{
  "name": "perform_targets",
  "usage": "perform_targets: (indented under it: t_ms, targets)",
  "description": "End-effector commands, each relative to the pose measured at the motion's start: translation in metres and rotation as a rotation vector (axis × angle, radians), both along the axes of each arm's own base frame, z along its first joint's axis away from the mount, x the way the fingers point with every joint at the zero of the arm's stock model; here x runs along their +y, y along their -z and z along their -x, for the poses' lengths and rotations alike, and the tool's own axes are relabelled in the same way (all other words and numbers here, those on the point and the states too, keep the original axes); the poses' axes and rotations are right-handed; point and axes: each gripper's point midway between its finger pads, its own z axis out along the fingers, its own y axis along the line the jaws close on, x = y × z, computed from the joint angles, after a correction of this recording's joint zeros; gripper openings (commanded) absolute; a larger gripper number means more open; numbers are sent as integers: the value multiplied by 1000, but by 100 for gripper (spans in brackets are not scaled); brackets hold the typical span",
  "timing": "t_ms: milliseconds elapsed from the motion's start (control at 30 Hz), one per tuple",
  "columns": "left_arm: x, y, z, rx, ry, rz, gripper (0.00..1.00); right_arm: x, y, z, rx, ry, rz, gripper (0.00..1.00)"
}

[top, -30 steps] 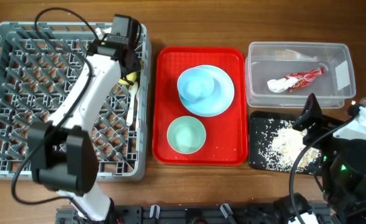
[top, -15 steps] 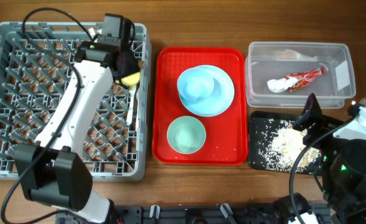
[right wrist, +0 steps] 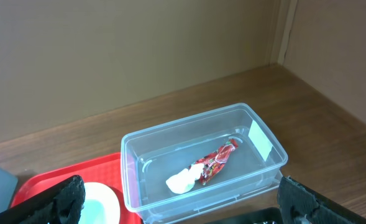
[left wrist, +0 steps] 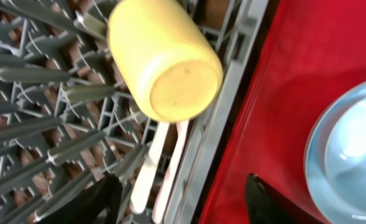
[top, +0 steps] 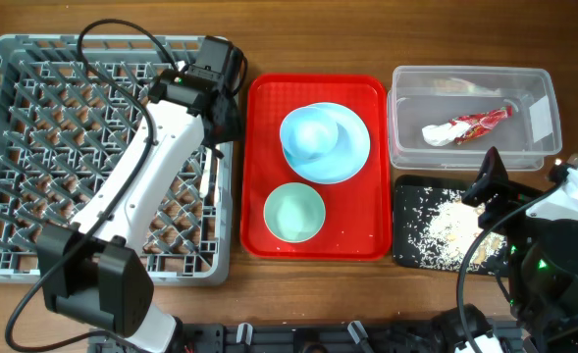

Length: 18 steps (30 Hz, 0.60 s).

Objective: Sort waste into correct bins and load items into the dishwasher rack

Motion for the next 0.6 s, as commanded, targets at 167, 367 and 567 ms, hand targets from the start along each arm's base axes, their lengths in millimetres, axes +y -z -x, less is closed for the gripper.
perform_targets:
  t_ms: [167, 367, 567]
  targets:
    - [-11, 35, 24, 116, 34, 21, 57, -4, -5, 2, -18, 21, -10, 100]
    - [-10, 64, 28, 116, 38, 21, 52, -4, -5, 2, -18, 21, -10, 100]
    - [-13, 71, 22, 85, 62, 31, 38, -4, -5, 2, -18, 21, -10, 100]
